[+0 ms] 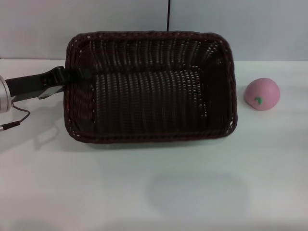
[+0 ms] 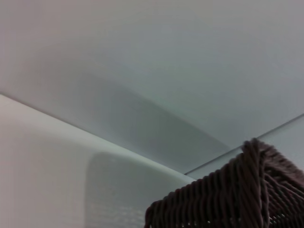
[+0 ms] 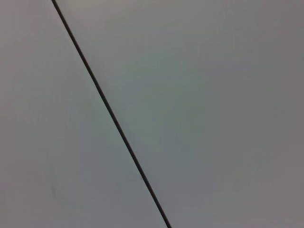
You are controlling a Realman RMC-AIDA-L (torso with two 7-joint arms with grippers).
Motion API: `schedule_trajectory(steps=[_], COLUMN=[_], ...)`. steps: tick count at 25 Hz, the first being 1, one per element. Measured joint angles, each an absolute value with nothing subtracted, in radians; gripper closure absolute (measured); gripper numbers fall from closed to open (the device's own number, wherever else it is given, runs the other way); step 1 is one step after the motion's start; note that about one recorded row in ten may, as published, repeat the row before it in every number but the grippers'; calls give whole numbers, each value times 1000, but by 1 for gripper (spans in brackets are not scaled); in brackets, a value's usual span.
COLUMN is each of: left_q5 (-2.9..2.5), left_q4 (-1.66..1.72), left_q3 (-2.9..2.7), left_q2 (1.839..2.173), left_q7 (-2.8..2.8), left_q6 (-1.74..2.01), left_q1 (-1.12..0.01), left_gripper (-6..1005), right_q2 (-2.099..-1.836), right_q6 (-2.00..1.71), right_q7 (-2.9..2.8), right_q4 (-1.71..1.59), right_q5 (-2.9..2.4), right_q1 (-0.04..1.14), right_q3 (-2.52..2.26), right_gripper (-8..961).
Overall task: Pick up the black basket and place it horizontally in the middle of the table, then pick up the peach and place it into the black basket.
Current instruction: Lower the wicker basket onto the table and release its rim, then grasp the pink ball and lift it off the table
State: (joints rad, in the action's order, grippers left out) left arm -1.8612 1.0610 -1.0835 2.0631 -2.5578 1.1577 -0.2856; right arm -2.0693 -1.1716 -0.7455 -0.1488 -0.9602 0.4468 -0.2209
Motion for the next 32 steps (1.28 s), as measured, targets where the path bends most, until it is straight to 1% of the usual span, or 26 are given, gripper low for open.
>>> schedule_trajectory(steps=[5,11,23,28,32], left_q5=[-1853,-1810,-1762,-1528,-1372], left_q4=[1063,1057,976,870,760], left_q3=[-1071,-1008,-901,-834,-776], left_q2=[2062,2059,2057,2058,2059], left_q7=[-2539,-2466,-2324,-2060,-1827], left_q6=[1177,1199,1228,1277,1378], left_q1=[-285,-299,-348,-348,-351], left_gripper=[553,387,389,390,390], right_q2=[-2069,-2069,-2070,-2070,-2068], right_q6=[-1172,-1176,-1186,-1236,-1270], right_q7=[-745,-745,-750,-756,-820], right_q4=[-149,-147,-152,-224,-347], right_q5=[-960,-960,-964,-965,-1029], right_q1=[449,448,444,426,387], right_q3=[-222,-223,-261,-459,-622], right_gripper=[210,210,210,210,210])
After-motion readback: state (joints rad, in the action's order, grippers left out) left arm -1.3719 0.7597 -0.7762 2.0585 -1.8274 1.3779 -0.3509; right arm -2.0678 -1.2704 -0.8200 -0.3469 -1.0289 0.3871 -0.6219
